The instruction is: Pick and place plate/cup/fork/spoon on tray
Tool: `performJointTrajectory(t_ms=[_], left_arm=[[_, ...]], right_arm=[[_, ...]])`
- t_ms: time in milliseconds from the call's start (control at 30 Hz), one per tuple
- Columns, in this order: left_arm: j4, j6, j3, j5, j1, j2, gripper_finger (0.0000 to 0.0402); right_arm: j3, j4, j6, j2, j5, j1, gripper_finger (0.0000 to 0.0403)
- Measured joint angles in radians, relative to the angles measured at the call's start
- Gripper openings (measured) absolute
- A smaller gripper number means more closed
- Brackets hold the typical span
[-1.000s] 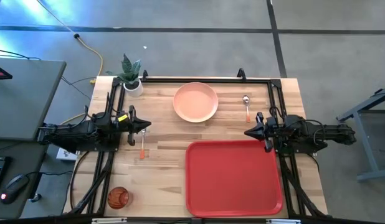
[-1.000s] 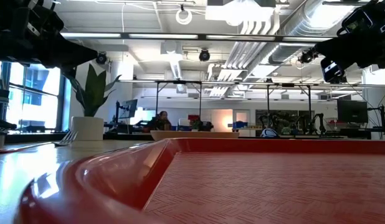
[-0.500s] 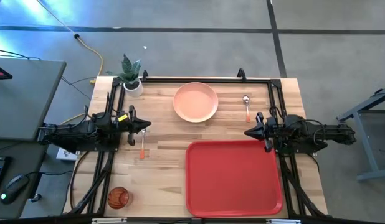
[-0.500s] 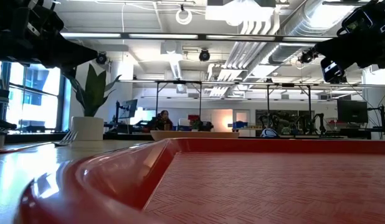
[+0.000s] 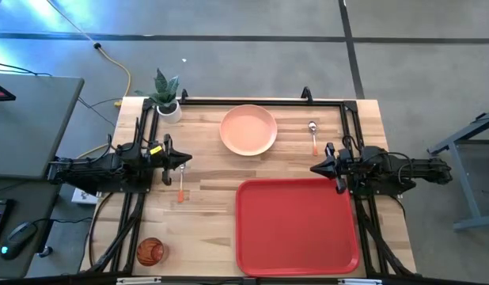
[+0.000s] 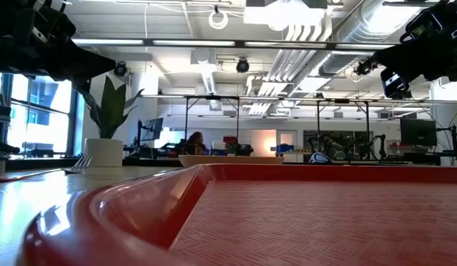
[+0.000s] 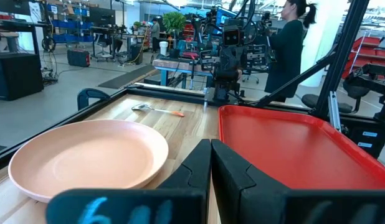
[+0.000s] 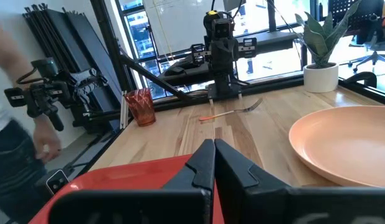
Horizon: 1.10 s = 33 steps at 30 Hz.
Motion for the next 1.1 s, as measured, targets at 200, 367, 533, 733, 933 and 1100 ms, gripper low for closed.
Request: performJointTrajectory(t_ms=[200,367,533,733,933,1100], left_arm=[[0.0,0.0,0.0,0.0,0.0,0.0,0.0003],[0.0,0.0,0.0,0.0,0.0,0.0,0.0003],[0.0,0.0,0.0,0.0,0.0,0.0,0.0003],[0.061,-0.073,0.0,-0.08,0.0,0.0,0.0003],[0.114,-0.189,0.0,-0.085,0.0,0.0,0.0003],[0.119,-0.195,0.0,-0.154,0.0,0.0,0.0003]], right_arm=[[0.0,0.0,0.0,0.0,0.0,0.0,0.0],[0.0,0.0,0.0,0.0,0.0,0.0,0.0],[0.0,0.0,-0.007,0.0,0.0,-0.001,0.0],[0.0,0.013,-0.007,0.0,0.003,-0.001,0.0],[0.0,0.074,0.198,0.0,0.029,-0.002,0.0],[0.0,0.092,0.288,0.001,0.334,-0.002,0.0]])
